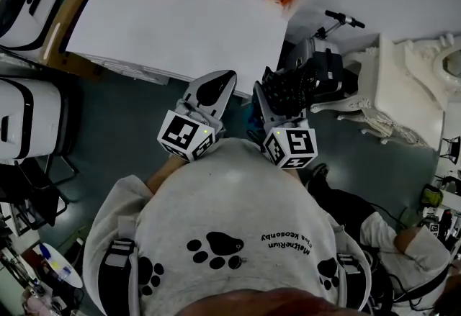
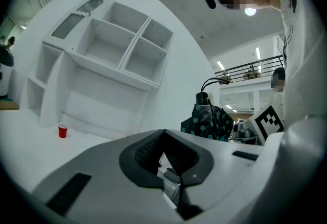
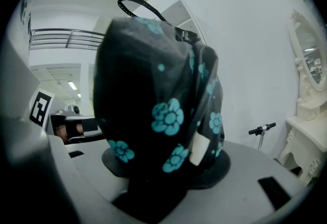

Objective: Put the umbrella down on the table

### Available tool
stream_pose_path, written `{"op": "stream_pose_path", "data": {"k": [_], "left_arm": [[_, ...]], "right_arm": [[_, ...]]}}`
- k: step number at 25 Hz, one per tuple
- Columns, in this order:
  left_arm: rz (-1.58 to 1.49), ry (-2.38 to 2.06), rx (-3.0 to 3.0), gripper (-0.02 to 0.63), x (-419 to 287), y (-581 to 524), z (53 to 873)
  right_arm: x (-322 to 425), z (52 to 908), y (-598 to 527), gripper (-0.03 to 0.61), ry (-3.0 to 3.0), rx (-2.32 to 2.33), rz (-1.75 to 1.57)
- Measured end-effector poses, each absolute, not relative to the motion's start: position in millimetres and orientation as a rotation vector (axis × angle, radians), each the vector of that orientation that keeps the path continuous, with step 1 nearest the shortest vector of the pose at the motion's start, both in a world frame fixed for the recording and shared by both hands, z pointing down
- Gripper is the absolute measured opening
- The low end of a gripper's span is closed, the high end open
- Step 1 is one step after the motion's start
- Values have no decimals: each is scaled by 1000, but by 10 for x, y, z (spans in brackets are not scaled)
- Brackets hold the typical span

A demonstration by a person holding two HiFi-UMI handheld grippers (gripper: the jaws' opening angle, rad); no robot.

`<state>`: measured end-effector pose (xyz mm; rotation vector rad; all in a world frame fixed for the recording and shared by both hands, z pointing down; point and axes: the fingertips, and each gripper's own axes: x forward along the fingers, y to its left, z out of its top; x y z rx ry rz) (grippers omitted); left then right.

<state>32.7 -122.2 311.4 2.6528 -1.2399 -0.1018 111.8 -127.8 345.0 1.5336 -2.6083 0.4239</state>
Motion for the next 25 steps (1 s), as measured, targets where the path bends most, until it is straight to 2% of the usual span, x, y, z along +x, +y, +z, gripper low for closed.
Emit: {"op": "stream_pose_path", "data": {"k": [12, 25], "left_arm": [[-96, -1079, 2675, 17, -90, -2245, 3224], [-106, -1029, 2631, 17, -297, -2741, 3577]], "right_arm": [[715, 3556, -2199, 255, -2492, 1663, 453], [472, 3873, -2609, 255, -2420, 1637, 498]]}}
